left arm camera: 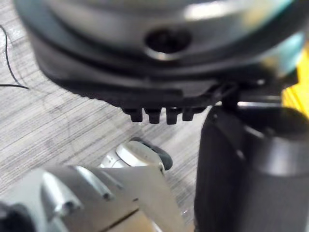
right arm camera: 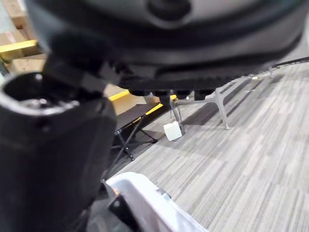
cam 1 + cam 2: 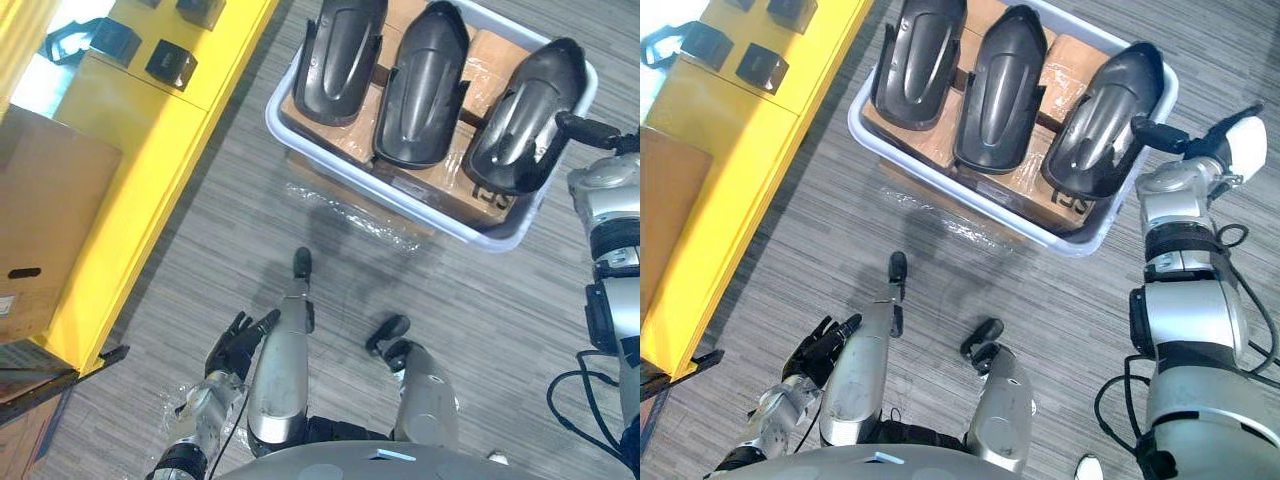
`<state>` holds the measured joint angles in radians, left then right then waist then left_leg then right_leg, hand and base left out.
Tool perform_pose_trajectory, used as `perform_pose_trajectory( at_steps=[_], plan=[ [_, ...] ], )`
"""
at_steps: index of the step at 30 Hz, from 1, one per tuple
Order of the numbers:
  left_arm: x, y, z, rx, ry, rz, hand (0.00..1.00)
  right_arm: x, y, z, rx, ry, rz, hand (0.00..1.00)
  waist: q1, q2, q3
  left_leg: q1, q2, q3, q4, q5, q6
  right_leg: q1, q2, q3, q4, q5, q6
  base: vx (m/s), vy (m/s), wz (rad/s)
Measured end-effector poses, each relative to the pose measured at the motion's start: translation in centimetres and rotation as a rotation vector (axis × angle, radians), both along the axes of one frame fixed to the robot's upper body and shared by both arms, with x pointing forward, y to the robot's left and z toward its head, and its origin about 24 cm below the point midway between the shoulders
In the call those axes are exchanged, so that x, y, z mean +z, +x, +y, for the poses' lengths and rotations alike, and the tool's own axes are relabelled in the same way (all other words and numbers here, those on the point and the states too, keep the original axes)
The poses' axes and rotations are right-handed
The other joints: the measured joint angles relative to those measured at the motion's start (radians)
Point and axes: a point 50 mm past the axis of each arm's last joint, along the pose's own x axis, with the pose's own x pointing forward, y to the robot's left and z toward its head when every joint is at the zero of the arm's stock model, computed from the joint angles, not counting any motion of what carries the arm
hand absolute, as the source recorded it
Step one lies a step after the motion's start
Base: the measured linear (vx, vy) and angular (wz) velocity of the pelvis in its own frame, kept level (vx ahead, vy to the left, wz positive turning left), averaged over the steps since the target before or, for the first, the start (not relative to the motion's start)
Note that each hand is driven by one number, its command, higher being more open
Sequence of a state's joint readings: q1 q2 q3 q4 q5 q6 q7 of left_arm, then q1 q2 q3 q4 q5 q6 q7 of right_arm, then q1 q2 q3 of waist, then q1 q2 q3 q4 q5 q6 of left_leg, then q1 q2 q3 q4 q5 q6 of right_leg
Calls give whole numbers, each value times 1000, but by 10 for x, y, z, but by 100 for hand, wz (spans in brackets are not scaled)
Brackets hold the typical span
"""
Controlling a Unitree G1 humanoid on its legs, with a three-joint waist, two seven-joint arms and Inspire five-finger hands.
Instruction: Walk over and take three plastic housings, then place them on the shelf
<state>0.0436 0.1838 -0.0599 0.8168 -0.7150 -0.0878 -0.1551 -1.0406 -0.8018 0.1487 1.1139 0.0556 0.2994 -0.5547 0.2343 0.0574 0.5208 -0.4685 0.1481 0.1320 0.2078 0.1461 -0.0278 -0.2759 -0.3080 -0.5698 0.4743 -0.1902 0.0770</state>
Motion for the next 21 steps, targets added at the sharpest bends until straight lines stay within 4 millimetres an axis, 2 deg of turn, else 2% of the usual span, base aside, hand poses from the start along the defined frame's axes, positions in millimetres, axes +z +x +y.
perform_pose_trajectory(
  at_steps=[3,9,11,14,15,21],
  plan=[
    [-1,1,-7,3,-34,-2,100,5,-6,-11,-28,6,9,100,11,26,1,-34,-3,-5,-1,9,6,-40,-8,0,25,-3,-4,-36,-17,4],
    [-1,3,-15,-21,-70,-19,100,4,-7,-15,-11,14,59,100,13,66,1,-87,-22,-21,17,20,11,-99,-41,-4,87,-26,-6,-16,-23,10],
    [0,6,-21,-35,-100,-30,100,15,-14,-26,-33,-16,45,100,31,92,0,-114,-29,-31,19,27,13,-129,-54,-9,112,-33,-10,-18,-33,11],
    [-2,3,-22,-25,-134,-22,100,38,-19,-34,-36,-86,16,100,42,113,-1,-147,-36,-46,19,36,15,-163,-67,-19,143,-46,-16,-20,-57,13],
    [-4,1,-21,-19,-138,-13,100,44,-19,-33,-33,-106,11,0,48,114,-2,-158,-37,-50,19,38,11,-175,-74,-25,157,-54,-19,-5,-59,13],
    [-16,-16,-18,-20,-159,71,100,62,-15,-27,8,-182,19,0,86,120,-6,-190,-51,-69,33,40,2,-210,-93,-30,207,-83,-30,9,-56,8]
  ],
)
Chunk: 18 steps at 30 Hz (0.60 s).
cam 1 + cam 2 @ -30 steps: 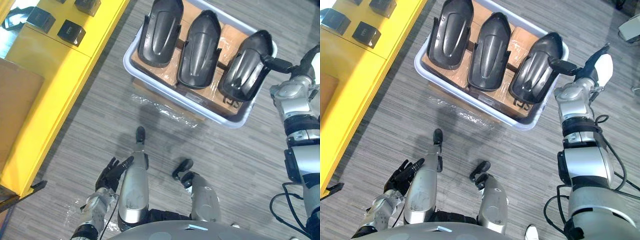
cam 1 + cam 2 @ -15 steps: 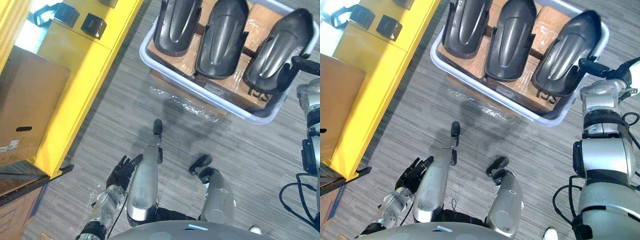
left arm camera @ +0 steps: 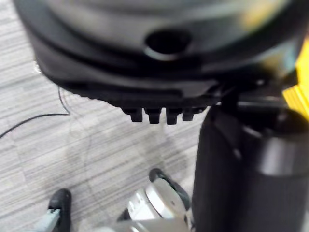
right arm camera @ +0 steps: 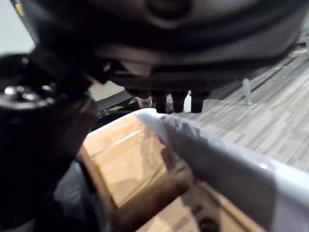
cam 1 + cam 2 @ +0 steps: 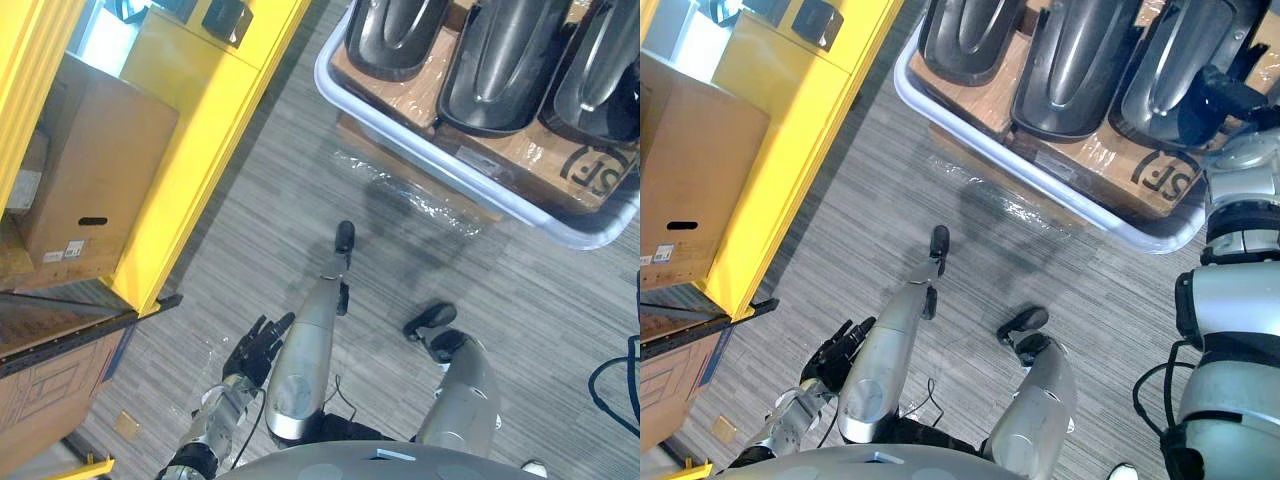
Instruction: Walk over and take three plastic housings, then place them on the shelf
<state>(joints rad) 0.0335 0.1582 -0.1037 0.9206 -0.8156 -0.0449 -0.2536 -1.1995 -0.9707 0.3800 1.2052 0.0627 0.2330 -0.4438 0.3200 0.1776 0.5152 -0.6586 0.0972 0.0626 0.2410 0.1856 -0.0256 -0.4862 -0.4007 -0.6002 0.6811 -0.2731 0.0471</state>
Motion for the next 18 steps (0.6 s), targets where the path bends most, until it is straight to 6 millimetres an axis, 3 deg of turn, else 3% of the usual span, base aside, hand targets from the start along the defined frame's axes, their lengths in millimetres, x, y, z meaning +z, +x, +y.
perform_pose_trajectory(
  at_steps=[3,7,18],
  plan=[
    [-6,-13,0,-6,-16,34,100,9,-15,-16,-72,-65,31,0,24,0,0,-1,-3,-7,0,3,-1,3,-1,-4,4,-8,1,38,-65,8],
    [-3,-9,0,-17,-20,-14,100,14,-22,-22,-98,-74,30,0,21,0,0,2,-3,-12,1,8,-7,9,0,-10,6,-11,0,54,-65,3],
    [5,0,-2,-14,-20,-71,100,12,-4,-6,19,-76,166,0,11,0,0,25,17,-20,19,4,-12,54,18,-24,-9,-14,-4,34,-50,0]
  ],
)
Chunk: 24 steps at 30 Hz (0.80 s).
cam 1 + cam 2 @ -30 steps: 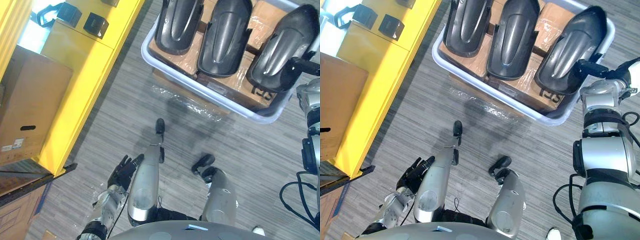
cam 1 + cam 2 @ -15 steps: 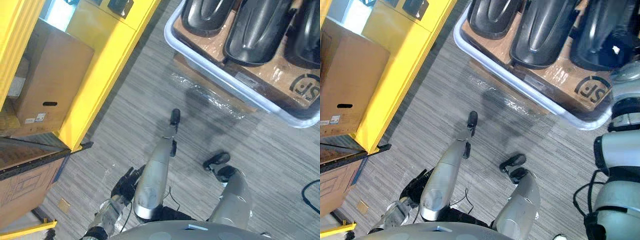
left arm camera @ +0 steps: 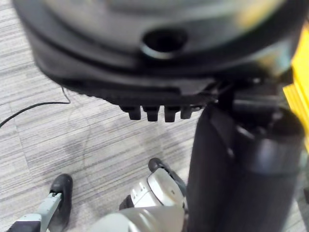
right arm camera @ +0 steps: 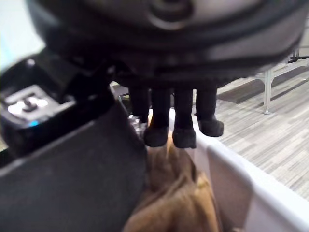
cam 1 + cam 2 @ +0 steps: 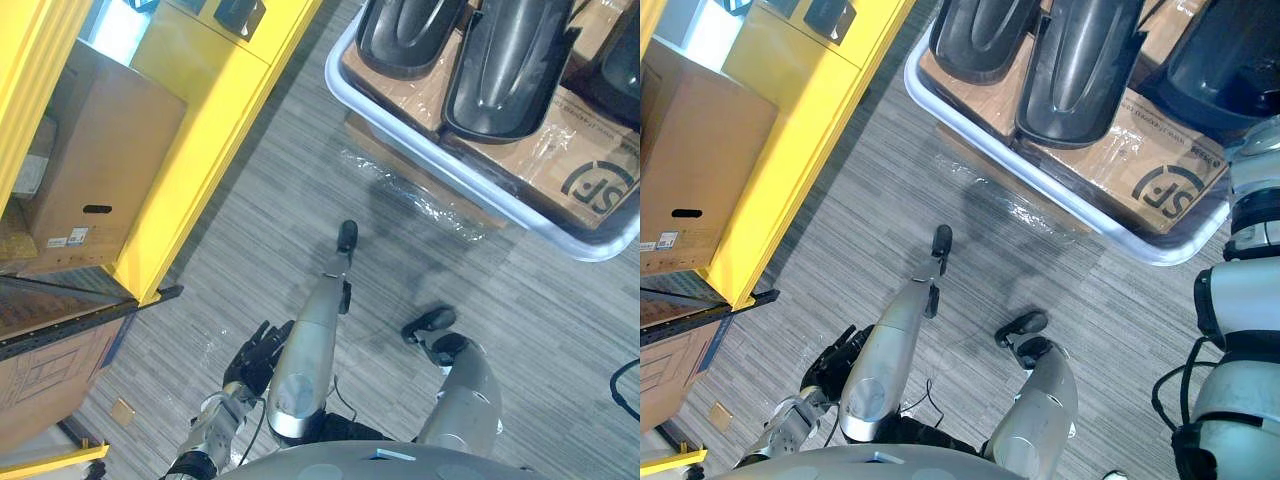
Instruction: Walk over and take three plastic housings, then place them on the shelf
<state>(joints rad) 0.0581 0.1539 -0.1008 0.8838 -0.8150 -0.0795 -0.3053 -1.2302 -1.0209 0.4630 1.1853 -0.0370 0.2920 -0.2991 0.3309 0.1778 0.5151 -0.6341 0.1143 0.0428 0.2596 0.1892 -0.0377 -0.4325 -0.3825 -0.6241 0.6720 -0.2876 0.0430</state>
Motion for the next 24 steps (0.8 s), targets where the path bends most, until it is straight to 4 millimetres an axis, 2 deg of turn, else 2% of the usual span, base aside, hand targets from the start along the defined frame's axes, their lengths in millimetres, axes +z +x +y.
perform_pose_trajectory(
  at_steps=[8,12,15,18,20,21,23,24],
  plan=[
    [0,-3,5,38,16,1,100,-5,9,11,88,-80,88,0,-13,-3,2,65,1,18,-41,4,-1,52,9,5,-32,9,13,13,-11,-2],
    [5,1,10,69,42,-43,100,-16,23,29,142,-114,110,0,-36,-12,6,127,5,30,-63,5,-1,111,22,7,-66,16,22,55,-35,-4],
    [24,20,12,105,60,-176,100,-14,32,49,197,-190,76,0,-53,-38,12,177,16,47,-97,9,-7,146,41,15,-100,27,22,48,-50,-15],
    [50,42,12,123,68,-321,100,-12,38,67,239,-231,24,0,-71,-80,22,227,21,62,-127,12,-11,183,53,23,-125,32,23,56,-44,-11],
    [80,59,9,156,44,-454,100,-10,38,75,267,-227,-49,0,-91,-112,25,287,20,71,-153,13,-12,240,60,22,-154,38,30,71,-38,-6],
    [88,63,9,162,44,-486,100,-9,37,78,274,-237,-66,0,-92,-119,24,305,20,76,-163,13,-12,254,62,24,-163,42,32,62,-25,-12],
    [119,74,13,197,58,-613,100,-3,35,91,312,-255,-160,0,-112,-146,17,374,22,99,-195,13,-12,317,77,29,-210,58,41,69,-11,-18],
    [124,75,14,207,63,-636,100,-2,35,94,320,-258,-180,0,-116,-154,13,385,21,101,-202,13,-12,327,79,30,-221,60,44,47,1,-15]
  ],
)
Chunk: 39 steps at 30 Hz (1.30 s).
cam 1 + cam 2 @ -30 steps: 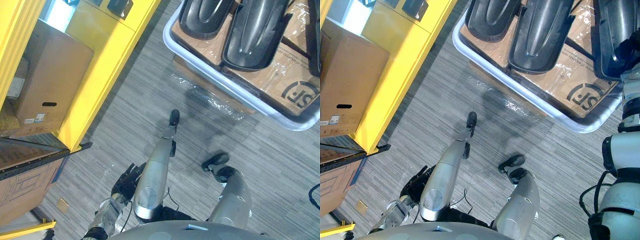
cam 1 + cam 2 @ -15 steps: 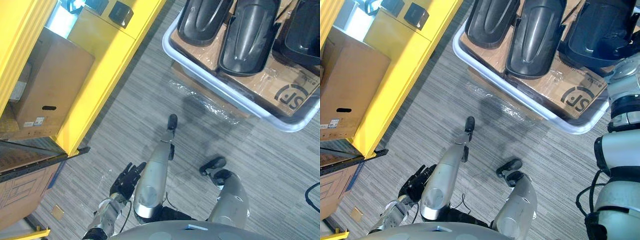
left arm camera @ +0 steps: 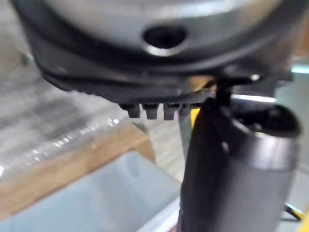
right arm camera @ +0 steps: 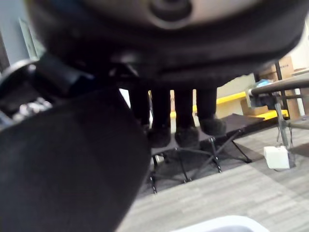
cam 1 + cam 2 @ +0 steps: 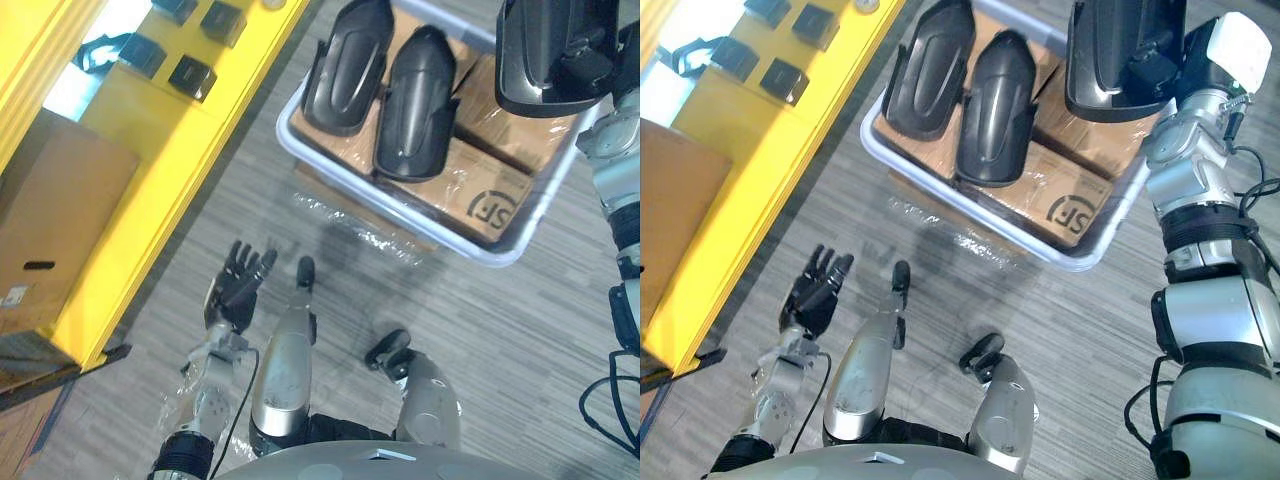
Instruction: Walk over and take three plastic housings, then place them on the shelf
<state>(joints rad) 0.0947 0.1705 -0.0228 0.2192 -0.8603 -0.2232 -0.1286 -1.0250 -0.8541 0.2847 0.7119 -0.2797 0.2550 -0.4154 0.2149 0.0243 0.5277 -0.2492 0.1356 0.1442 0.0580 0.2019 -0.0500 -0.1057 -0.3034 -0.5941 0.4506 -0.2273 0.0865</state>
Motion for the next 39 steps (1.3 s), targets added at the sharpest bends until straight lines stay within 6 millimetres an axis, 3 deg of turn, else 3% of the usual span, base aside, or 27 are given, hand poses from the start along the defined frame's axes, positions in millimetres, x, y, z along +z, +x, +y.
perform_pose_trajectory(
  at_steps=[5,8,12,17,20,25,30,33,39],
  plan=[
    [27,7,8,32,32,-100,100,-16,-3,12,17,-48,-24,0,-26,-51,-41,69,-2,30,-55,0,0,59,27,13,-82,32,13,53,7,-14],
    [33,16,4,-19,-27,-87,100,-53,-4,21,59,-57,44,0,-36,-65,-105,105,-7,45,-91,1,-1,97,40,10,-149,64,25,84,-11,-6],
    [43,23,-8,-125,-113,-100,100,-67,-7,32,121,-139,59,0,-55,-61,-127,137,-12,46,-109,1,0,151,53,-4,-214,94,35,64,-11,3],
    [55,37,-37,-322,-254,-112,100,-73,-13,77,341,-298,-17,0,-71,-60,-186,193,-18,92,-138,1,1,203,66,21,-299,140,47,31,-7,-17],
    [60,41,-53,-417,-289,-109,100,-81,-15,99,463,-307,-34,0,-84,-59,-235,212,-21,117,-139,-1,1,217,66,30,-317,157,48,7,-3,-14],
    [61,42,-63,-474,-318,-95,100,-96,-16,114,533,-276,-19,0,-92,-50,-280,234,-19,138,-141,-5,-2,232,77,51,-342,165,46,-52,-4,-16],
    [57,39,-74,-530,-326,-65,100,-112,-17,125,591,-275,43,0,-109,-8,-318,233,-18,152,-146,-8,0,234,83,55,-371,191,44,-95,21,-6],
    [59,38,-81,-559,-367,-71,100,-127,-19,140,651,-253,87,0,-113,2,-336,233,-18,155,-147,-6,3,239,87,57,-390,207,43,-60,23,-4],
    [63,39,-100,-631,-372,-75,100,-154,-28,175,812,-240,161,0,-112,1,-364,227,-21,151,-147,0,10,247,93,54,-420,229,43,-25,10,1]
  ],
)
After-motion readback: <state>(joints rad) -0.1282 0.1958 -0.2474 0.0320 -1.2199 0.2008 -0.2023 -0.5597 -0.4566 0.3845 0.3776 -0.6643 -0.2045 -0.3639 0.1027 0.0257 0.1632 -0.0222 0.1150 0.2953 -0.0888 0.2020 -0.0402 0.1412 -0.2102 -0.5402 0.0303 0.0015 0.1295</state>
